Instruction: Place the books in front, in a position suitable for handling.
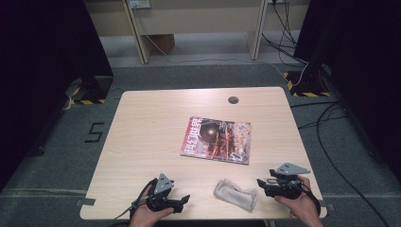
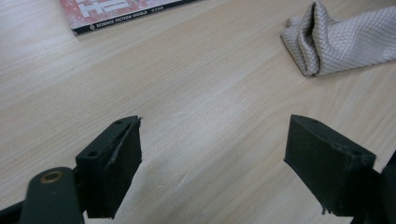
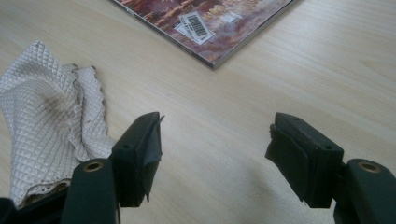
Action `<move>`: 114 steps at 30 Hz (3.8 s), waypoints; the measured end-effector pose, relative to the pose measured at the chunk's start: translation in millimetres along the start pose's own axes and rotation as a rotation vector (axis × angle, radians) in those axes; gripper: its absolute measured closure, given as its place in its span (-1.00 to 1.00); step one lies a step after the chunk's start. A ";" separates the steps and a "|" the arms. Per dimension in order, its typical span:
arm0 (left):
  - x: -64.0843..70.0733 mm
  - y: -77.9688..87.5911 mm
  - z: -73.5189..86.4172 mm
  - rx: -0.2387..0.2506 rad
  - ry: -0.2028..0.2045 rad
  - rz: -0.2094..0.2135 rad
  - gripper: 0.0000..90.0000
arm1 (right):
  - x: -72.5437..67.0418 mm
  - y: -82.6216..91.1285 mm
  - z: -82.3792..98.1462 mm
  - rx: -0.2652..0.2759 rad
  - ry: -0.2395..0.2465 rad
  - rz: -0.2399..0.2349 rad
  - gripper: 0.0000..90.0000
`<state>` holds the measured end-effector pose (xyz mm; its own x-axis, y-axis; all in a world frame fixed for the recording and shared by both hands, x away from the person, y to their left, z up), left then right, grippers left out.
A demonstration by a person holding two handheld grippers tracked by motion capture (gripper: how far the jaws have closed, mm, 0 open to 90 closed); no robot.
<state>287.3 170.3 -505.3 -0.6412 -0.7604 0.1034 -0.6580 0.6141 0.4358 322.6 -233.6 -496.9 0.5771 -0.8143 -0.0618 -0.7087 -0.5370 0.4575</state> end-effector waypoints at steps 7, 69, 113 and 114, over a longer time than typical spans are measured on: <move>0.1 0.0 -0.2 -0.002 -0.003 0.000 -0.60 | -2.8 -0.6 -0.1 -0.002 0.008 -0.004 -0.24; 0.6 -3.6 1.9 -0.022 -0.024 0.001 -0.60 | -73.2 -25.0 7.5 -0.098 0.137 -0.214 0.52; 2.2 -4.3 1.8 -0.027 -0.046 0.006 -0.60 | 49.0 -11.5 -2.3 -0.061 0.025 0.227 0.68; 2.2 -4.3 1.8 -0.027 -0.046 0.006 -0.60 | 51.0 -13.0 -3.2 -0.059 0.017 0.239 0.68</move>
<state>288.0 166.4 -508.5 -0.6628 -0.7460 0.0647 -0.6440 0.6120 0.4590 362.6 -267.5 -503.1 0.4024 -0.9128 0.0691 -0.8015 -0.3149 0.5083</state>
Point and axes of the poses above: each handheld gripper's, and its own axes: y roughly backward along the jaws, z roughly out of its underside, x roughly to its right, the point moved 1 cm from there along -y, roughly forward along the jaws, and after that the axes turned 15 degrees about x, right-handed, at the moved point
